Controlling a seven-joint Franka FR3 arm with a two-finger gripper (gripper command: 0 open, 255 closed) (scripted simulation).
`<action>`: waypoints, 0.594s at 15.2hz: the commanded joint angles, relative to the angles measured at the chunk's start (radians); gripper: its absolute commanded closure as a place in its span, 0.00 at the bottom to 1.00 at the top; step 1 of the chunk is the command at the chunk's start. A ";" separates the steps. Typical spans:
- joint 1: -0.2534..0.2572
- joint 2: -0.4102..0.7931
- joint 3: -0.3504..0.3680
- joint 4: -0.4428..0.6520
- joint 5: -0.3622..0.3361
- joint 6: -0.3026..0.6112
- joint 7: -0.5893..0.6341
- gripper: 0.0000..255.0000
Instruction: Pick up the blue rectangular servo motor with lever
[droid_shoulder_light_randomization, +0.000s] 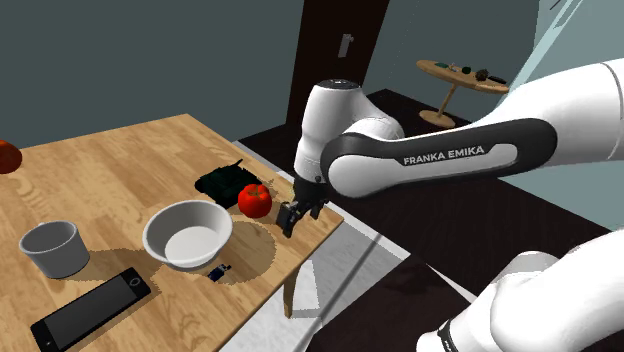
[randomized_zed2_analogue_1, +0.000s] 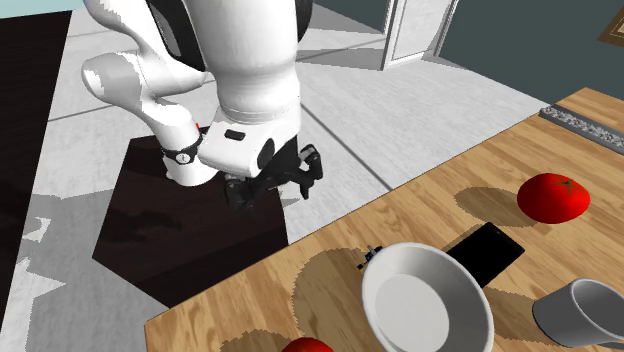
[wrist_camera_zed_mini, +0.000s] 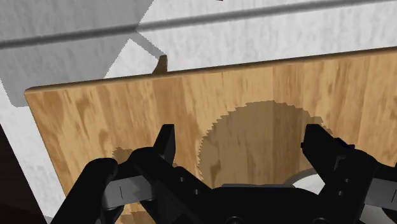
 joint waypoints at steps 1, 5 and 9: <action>0.006 0.079 0.034 0.040 -0.033 0.037 0.048 0.00; 0.022 0.240 0.078 0.126 -0.127 0.096 0.142 0.00; 0.064 0.406 0.092 0.233 -0.240 0.130 0.239 0.00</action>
